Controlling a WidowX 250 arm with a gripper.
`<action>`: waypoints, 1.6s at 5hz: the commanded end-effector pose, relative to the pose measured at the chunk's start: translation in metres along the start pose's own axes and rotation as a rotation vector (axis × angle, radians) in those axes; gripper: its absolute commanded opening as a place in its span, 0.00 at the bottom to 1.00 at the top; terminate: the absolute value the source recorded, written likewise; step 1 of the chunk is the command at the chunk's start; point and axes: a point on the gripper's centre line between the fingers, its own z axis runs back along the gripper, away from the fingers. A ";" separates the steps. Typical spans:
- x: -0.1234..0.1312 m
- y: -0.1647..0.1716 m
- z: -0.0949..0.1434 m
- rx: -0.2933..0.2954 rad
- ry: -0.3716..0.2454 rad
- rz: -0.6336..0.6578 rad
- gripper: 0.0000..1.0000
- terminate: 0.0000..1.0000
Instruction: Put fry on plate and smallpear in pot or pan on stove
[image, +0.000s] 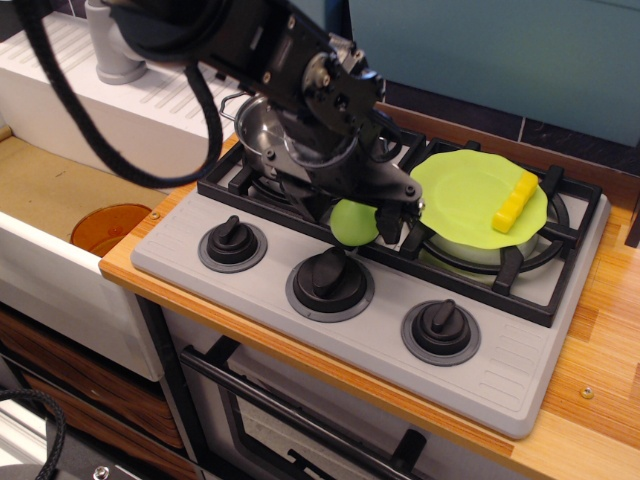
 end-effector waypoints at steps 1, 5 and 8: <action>0.004 -0.009 -0.005 -0.016 -0.025 0.027 0.00 0.00; 0.040 -0.004 0.064 0.017 0.102 0.002 0.00 0.00; 0.092 0.032 0.053 -0.005 0.111 -0.088 0.00 0.00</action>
